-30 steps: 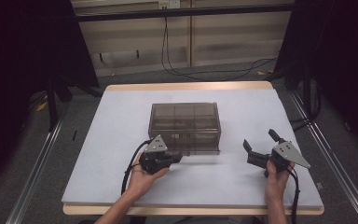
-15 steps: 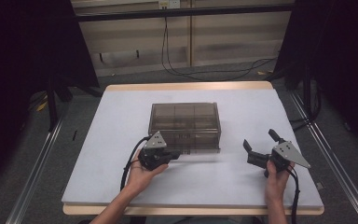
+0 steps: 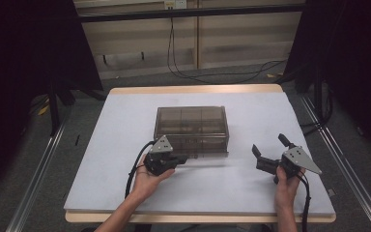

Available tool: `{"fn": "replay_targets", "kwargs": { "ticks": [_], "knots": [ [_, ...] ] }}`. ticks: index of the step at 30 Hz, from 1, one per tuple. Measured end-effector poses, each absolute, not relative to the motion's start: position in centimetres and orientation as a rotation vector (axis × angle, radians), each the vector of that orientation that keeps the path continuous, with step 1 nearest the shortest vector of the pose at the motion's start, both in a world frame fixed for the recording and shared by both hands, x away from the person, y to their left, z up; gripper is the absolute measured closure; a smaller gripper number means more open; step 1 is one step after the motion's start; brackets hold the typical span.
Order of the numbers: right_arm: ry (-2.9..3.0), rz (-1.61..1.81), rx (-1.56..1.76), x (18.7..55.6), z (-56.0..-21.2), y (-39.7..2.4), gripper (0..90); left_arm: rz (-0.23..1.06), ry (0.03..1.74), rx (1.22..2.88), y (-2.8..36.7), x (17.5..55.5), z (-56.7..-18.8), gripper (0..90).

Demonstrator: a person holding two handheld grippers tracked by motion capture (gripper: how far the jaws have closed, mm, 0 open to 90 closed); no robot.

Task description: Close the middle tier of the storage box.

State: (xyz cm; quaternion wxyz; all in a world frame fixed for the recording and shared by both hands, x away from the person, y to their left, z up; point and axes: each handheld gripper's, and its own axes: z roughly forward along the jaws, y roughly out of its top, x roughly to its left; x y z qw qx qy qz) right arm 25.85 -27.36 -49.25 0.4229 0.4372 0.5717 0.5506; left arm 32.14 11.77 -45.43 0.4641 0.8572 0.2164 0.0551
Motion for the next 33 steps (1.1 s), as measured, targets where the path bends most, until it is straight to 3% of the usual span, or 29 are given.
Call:
{"fn": "replay_targets", "kwargs": {
  "ticks": [33],
  "knots": [
    [1.431, 1.378, 1.094, 25.86, -49.25, -27.35, 0.0, 0.167, 0.557, 2.121, 12.08, 32.92, -45.76, 89.2]
  ]
}}
